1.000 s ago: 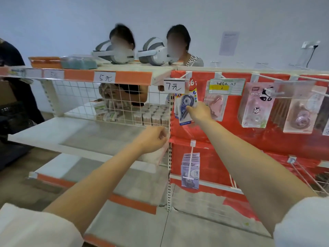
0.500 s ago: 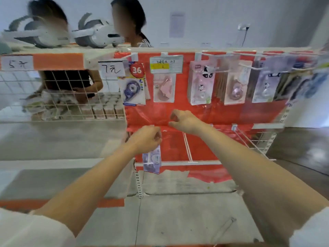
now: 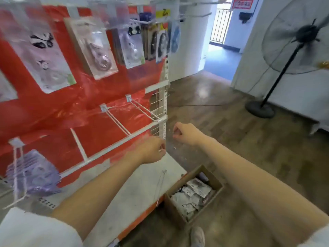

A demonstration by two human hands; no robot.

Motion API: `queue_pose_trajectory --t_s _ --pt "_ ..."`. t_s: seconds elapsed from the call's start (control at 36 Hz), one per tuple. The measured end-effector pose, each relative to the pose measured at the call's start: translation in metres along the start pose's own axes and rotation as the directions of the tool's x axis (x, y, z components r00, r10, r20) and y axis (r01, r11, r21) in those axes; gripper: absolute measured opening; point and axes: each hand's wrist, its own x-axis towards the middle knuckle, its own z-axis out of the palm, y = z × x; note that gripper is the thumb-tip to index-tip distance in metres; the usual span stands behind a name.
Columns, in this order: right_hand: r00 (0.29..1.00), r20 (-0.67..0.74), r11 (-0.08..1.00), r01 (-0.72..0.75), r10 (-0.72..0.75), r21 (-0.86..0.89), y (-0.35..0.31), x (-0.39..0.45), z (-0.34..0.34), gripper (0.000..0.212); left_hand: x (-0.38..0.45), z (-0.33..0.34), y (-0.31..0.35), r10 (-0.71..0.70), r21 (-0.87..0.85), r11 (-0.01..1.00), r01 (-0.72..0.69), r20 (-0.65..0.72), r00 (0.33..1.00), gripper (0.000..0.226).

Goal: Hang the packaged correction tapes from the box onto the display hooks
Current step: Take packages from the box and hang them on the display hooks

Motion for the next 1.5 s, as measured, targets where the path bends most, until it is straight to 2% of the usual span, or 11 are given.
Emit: queue_pose_trajectory --t_s 0.11,0.22,0.42,0.58,0.67,0.86,1.06,1.19,1.31,1.42,1.5 --pt "0.993 0.04 0.993 -0.116 0.114 0.027 0.065 -0.006 0.015 0.03 0.037 0.043 0.024 0.068 -0.025 0.998 -0.066 0.104 0.992 0.021" --pt "0.973 0.111 0.978 -0.208 0.203 0.035 0.123 -0.002 0.041 0.031 0.067 0.082 0.035 0.06 -0.013 0.998 -0.059 0.197 0.979 0.022" --pt "0.925 0.232 0.948 -0.316 0.3 0.032 0.217 0.019 0.098 0.031 0.118 0.146 0.039 -0.064 0.025 0.998 0.059 0.349 0.935 0.029" --pt "0.852 0.401 0.925 -0.379 0.336 0.029 0.3 0.036 0.155 0.039 0.168 0.209 0.045 -0.167 0.065 0.986 0.154 0.464 0.87 0.03" --pt "0.806 0.458 0.895 -0.444 0.375 0.049 0.333 0.038 0.178 0.039 0.19 0.237 0.047 -0.189 0.065 0.981 0.181 0.506 0.842 0.023" --pt "0.747 0.528 0.854 -0.515 0.404 0.076 0.387 0.038 0.211 0.032 0.222 0.28 0.044 -0.253 0.066 0.963 0.261 0.548 0.797 0.017" --pt "0.721 0.542 0.825 -0.559 0.431 0.088 0.413 0.055 0.228 0.03 0.234 0.312 0.036 -0.279 0.054 0.949 0.311 0.607 0.744 0.03" --pt "0.708 0.549 0.811 -0.578 0.445 0.088 0.431 0.071 0.257 0.028 0.245 0.35 0.022 -0.277 0.043 0.947 0.318 0.612 0.741 0.028" --pt "0.699 0.552 0.801 -0.591 0.454 0.09 0.448 0.086 0.295 0.023 0.259 0.398 0.004 -0.263 -0.012 0.938 0.345 0.624 0.736 0.02" --pt "0.683 0.569 0.791 -0.605 0.458 0.09 0.473 0.103 0.346 0.008 0.277 0.461 -0.019 -0.279 -0.056 0.913 0.404 0.638 0.718 0.015" --pt "0.677 0.571 0.79 -0.608 0.464 0.079 0.494 0.123 0.383 0.022 0.289 0.512 -0.038 -0.362 -0.088 0.842 0.532 0.639 0.679 0.021"
